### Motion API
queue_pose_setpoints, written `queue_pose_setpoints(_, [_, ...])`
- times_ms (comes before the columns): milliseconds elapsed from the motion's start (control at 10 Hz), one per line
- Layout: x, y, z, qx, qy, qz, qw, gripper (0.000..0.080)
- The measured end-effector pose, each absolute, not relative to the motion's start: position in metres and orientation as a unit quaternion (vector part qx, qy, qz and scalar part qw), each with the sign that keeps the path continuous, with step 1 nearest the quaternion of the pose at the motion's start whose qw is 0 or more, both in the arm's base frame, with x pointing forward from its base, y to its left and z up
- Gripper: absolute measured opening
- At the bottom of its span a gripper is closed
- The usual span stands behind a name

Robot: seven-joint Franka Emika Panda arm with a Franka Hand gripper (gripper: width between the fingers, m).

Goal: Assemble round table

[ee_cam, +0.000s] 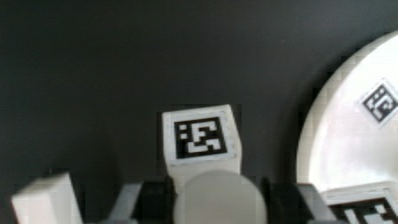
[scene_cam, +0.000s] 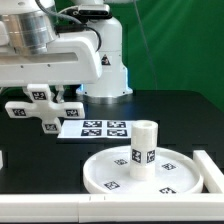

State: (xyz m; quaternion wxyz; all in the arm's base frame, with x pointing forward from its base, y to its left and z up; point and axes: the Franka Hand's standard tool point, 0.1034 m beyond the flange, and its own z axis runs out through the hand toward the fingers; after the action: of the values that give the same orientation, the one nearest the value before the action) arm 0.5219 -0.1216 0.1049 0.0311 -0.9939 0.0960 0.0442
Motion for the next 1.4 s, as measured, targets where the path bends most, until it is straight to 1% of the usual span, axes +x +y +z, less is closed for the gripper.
queue_pose_setpoints(200, [0.553, -0.121, 0.105, -0.997, 0.08, -0.007, 0.01, 0.022])
queue_pose_setpoints(300, [0.57, -0.123, 0.104, -0.997, 0.066, -0.045, -0.005, 0.022])
queue_pose_setpoints(400, [0.58, -0.129, 0.1, -0.996, 0.039, -0.081, -0.016, 0.022])
queue_pose_setpoints(500, [0.583, -0.141, 0.098, -0.989, 0.008, -0.139, -0.045, 0.022])
queue_pose_setpoints(600, [0.581, -0.146, 0.097, -0.985, 0.004, -0.16, -0.06, 0.022])
queue_pose_setpoints(700, [0.58, -0.157, 0.101, -0.976, -0.007, -0.195, -0.092, 0.022])
queue_pose_setpoints(900, [0.575, -0.174, 0.104, -0.959, -0.009, -0.249, -0.134, 0.0222])
queue_pose_setpoints(1000, [0.581, -0.159, 0.092, -0.963, 0.028, -0.246, -0.103, 0.0222])
queue_pose_setpoints(1100, [0.6, -0.148, 0.087, -0.964, 0.032, -0.248, -0.089, 0.0222])
queue_pose_setpoints(1200, [0.615, -0.147, 0.085, -0.962, 0.029, -0.255, -0.09, 0.0222])
queue_pose_setpoints(1300, [0.621, -0.145, 0.084, -0.959, 0.026, -0.265, -0.094, 0.0222])
queue_pose_setpoints(1400, [0.621, -0.148, 0.082, -0.95, 0.022, -0.291, -0.111, 0.0222])
